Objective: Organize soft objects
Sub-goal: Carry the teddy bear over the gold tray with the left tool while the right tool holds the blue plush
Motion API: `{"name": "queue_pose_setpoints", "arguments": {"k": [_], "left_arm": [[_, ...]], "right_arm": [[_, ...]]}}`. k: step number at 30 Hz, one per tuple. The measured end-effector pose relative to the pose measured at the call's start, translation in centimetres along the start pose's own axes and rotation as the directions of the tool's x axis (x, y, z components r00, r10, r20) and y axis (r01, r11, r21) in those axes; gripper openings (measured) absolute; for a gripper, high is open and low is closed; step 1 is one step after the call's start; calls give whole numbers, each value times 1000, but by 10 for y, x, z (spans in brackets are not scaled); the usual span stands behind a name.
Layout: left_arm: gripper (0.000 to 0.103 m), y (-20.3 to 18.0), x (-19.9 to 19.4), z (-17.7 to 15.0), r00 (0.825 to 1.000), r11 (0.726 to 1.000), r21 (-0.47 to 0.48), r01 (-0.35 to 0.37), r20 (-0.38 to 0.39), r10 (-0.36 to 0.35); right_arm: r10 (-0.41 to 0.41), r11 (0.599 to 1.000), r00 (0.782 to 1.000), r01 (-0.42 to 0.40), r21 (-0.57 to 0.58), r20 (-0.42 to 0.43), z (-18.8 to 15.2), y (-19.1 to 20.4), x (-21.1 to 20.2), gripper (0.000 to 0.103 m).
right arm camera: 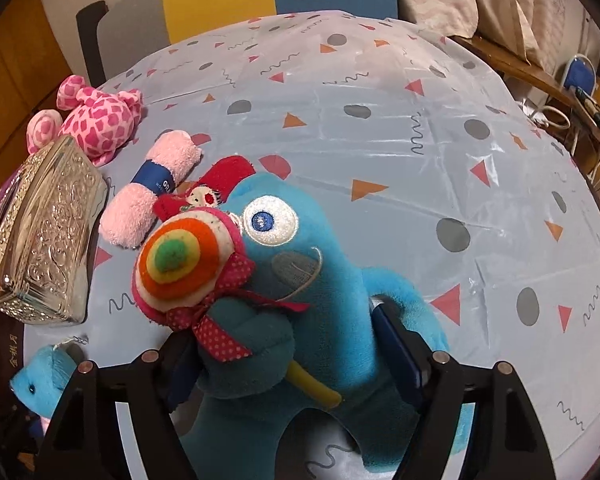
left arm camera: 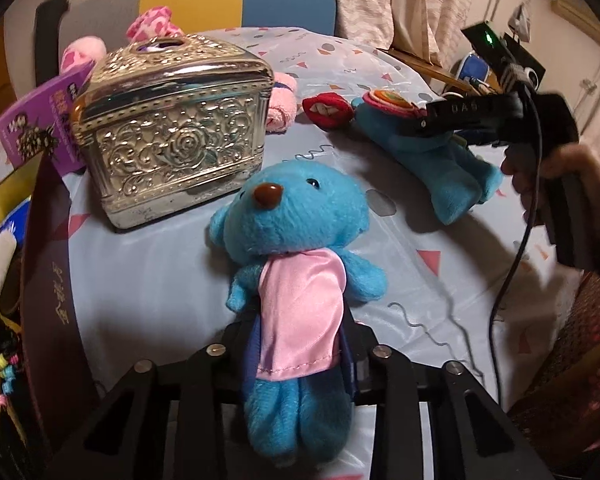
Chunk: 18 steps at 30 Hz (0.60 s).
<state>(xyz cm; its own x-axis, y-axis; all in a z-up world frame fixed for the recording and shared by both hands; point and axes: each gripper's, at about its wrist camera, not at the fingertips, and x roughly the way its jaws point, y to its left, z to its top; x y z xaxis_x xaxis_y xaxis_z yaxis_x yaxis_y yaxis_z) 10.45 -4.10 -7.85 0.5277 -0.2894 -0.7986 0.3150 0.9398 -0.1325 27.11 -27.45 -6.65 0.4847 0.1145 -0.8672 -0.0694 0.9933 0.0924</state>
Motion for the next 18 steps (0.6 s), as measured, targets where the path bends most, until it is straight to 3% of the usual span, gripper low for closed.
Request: {"name": "queue_pose_setpoints", "arguments": {"k": [4,11,18], "left_arm": [[32,4,-14,2,1000,999,-41,30,-4,-31],[32,1,-57,7,996,1000,-17,26,85,-25],[32,23,-106,10,986,997,-67,30,166,-18]], "right_arm": [[-5,1000,1000,5,-21,1,0,2,0,80],[0,1000,1000,0,-30,-7,-2,0,0,80],[-39,995,999,40,-91,13,-4,9,-1,79]]}}
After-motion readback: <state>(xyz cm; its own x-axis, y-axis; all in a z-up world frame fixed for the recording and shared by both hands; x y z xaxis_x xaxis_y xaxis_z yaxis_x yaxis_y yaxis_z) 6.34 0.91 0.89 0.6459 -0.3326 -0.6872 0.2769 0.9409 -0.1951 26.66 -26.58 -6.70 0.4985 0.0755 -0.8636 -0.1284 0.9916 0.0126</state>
